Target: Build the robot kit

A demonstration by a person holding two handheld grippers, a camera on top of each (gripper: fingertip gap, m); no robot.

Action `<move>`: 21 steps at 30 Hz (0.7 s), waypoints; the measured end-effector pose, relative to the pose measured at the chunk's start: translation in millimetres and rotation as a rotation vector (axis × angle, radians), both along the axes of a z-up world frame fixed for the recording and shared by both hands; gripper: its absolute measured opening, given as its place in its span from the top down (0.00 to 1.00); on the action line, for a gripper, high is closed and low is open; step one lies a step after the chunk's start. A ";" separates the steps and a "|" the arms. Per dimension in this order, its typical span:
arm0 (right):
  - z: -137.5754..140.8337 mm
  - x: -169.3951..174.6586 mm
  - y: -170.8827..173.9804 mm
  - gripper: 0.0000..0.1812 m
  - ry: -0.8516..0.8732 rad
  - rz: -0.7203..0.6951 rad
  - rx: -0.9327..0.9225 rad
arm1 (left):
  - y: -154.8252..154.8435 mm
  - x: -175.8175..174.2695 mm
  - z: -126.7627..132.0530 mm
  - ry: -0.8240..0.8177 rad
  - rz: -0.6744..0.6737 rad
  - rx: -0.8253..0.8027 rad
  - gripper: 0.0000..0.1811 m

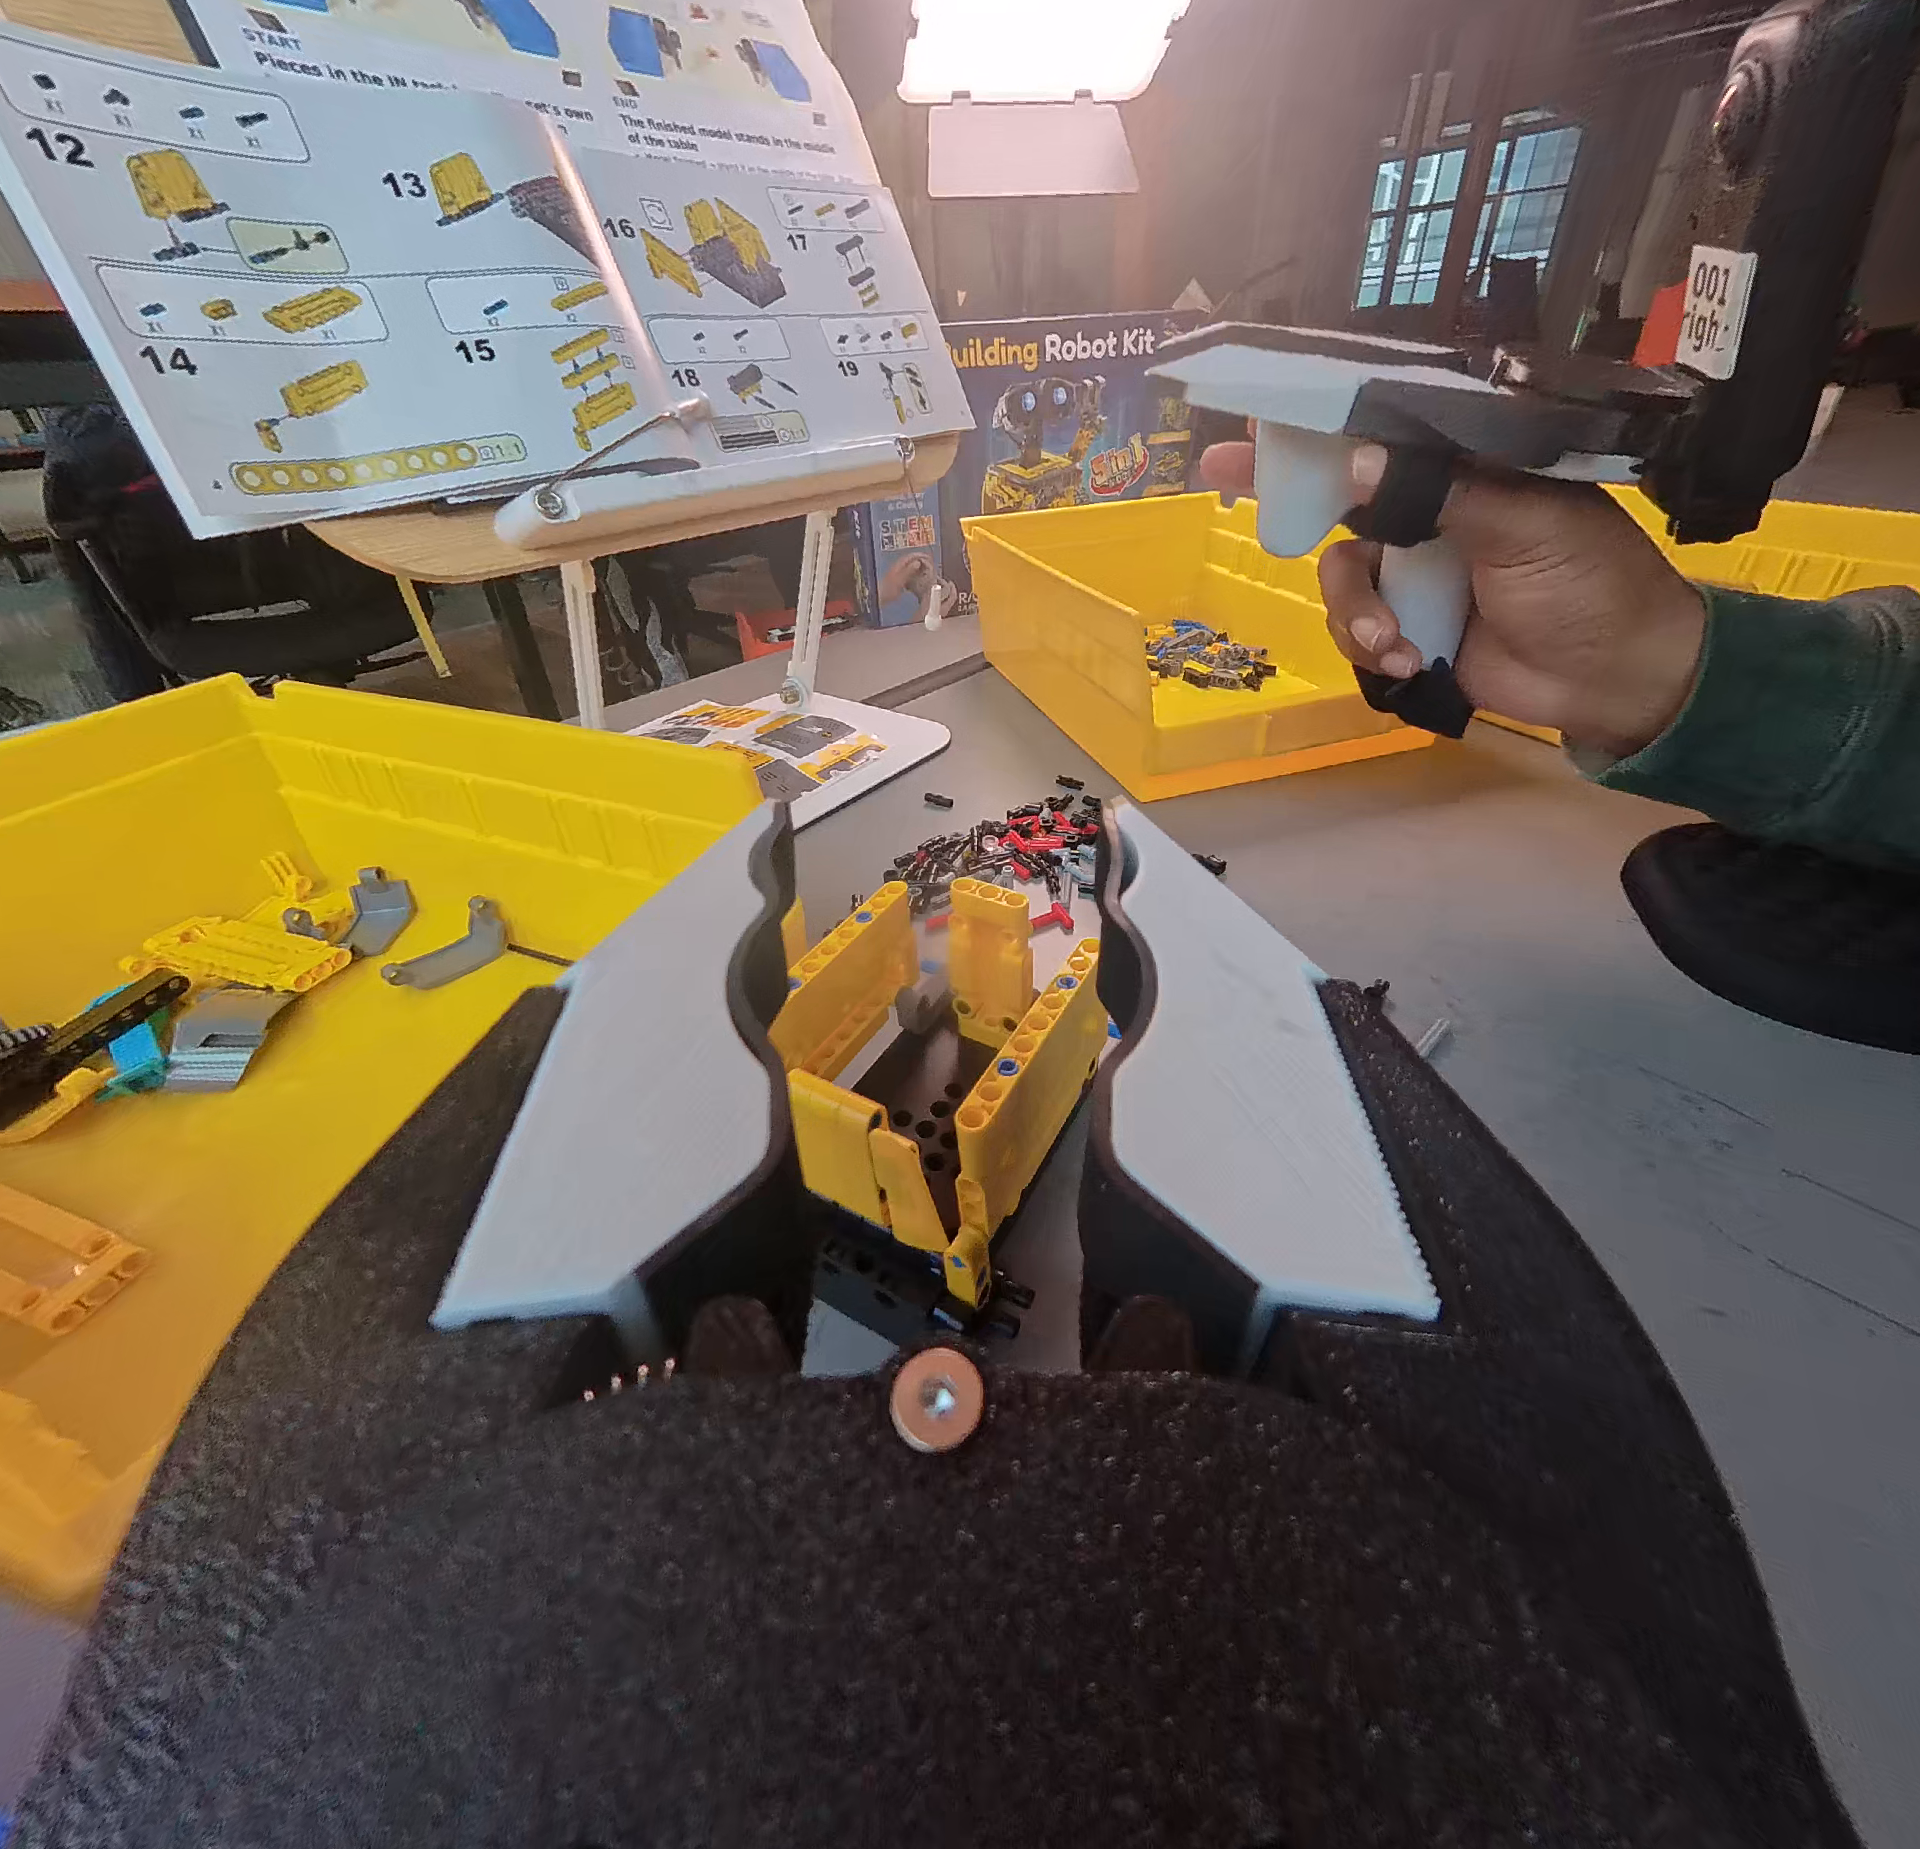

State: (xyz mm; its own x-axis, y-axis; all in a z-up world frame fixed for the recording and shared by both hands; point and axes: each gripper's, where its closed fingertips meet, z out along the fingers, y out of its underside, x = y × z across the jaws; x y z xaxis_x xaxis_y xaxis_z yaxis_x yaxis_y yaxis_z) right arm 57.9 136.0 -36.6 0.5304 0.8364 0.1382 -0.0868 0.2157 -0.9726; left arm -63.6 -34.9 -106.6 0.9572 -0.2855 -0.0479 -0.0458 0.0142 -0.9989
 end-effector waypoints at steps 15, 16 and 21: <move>-23.1 0.3 -11.1 0.78 -0.052 -0.029 0.043 | -22.4 -65.4 47.2 0.020 0.208 0.073 0.73; -24.7 0.7 -11.6 0.79 -0.056 -0.024 0.038 | -28.3 -78.0 54.5 0.027 0.240 0.069 0.73; -33.9 0.4 -15.8 0.80 -0.086 0.004 0.028 | -62.4 -150.9 66.3 0.105 0.363 -0.127 0.75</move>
State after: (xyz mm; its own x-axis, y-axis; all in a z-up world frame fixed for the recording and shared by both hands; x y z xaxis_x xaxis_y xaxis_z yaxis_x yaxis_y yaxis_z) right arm 58.3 120.2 -70.5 0.5120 0.8339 0.2060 -0.0041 0.2422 -0.9702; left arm -214.5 -97.3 -40.4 0.9887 0.0609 -0.1368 -0.1268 -0.1454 -0.9812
